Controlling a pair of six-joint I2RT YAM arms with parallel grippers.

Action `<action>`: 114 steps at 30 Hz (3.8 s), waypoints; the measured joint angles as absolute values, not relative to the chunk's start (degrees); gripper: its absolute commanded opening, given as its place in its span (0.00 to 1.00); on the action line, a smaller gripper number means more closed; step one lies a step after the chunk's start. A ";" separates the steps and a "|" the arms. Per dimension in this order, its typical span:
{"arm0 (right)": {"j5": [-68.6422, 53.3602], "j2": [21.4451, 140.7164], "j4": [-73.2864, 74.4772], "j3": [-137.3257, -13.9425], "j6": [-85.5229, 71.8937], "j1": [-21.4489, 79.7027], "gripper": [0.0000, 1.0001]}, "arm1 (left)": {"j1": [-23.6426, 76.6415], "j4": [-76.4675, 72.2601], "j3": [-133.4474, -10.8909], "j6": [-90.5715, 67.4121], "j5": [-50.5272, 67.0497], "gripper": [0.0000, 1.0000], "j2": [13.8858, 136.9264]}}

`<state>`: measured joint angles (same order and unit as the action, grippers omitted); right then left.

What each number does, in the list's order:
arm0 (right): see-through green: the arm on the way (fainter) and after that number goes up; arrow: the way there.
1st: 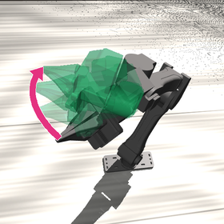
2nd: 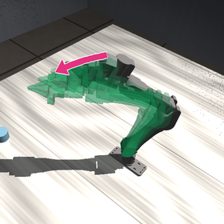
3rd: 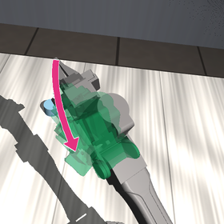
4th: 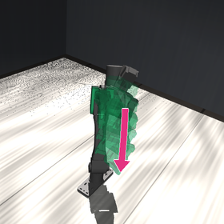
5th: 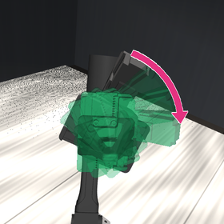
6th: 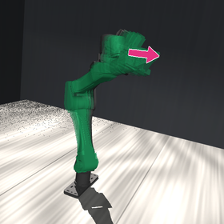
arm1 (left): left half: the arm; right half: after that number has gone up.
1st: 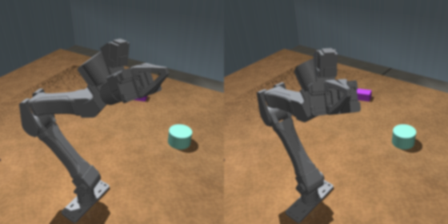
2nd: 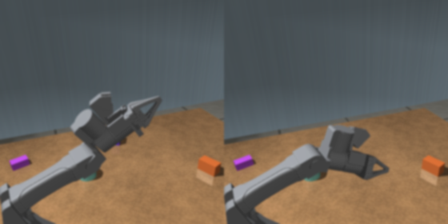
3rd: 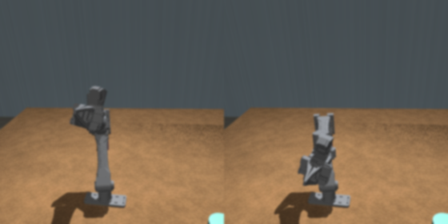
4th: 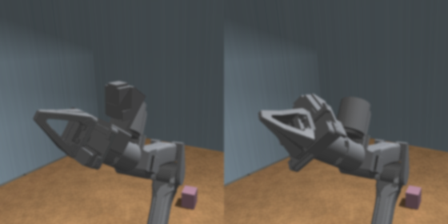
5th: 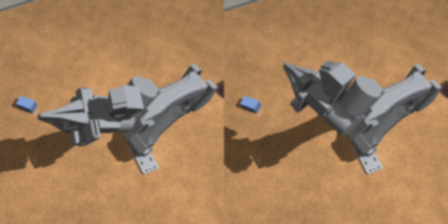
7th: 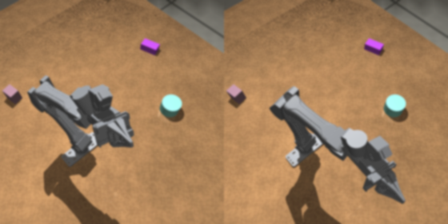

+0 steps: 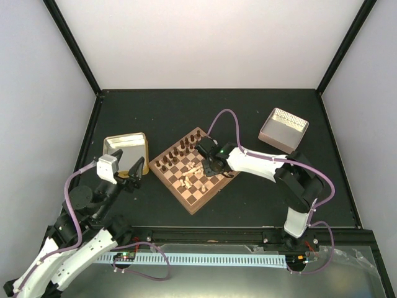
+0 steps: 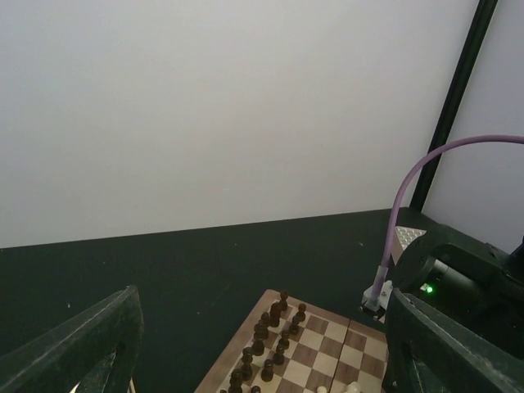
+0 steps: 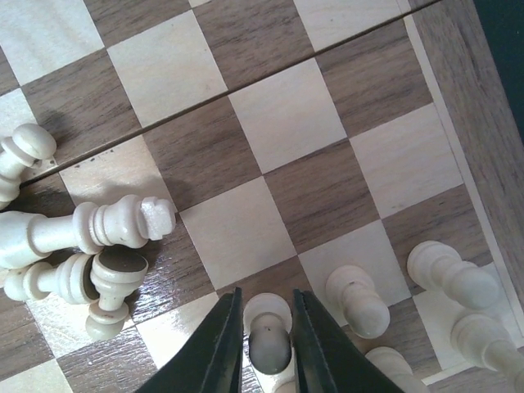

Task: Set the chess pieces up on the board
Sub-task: Place the chess piece on the chessboard, then pick up the chess piece from the chessboard, then place the chess piece on the chessboard.

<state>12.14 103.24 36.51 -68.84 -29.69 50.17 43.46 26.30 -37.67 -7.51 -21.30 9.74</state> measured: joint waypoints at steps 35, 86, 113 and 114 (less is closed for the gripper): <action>5.82 108.14 38.39 -81.45 -26.46 60.80 0.32 | 43.46 26.61 -37.67 -7.51 -21.19 0.83 9.89; 15.38 101.60 36.93 -69.01 -32.14 58.50 0.08 | 43.46 27.18 -37.67 -7.53 -21.19 0.83 9.89; 15.27 102.32 37.21 -68.27 -34.70 56.21 0.19 | 43.46 27.24 -37.67 -7.53 -21.21 0.83 10.66; 15.25 102.32 37.21 -68.27 -34.76 56.21 0.20 | 43.46 27.22 -37.67 -7.55 -21.19 0.83 10.66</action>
<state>15.25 102.32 37.21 -68.27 -34.76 56.21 43.46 27.22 -37.67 -7.55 -21.19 10.66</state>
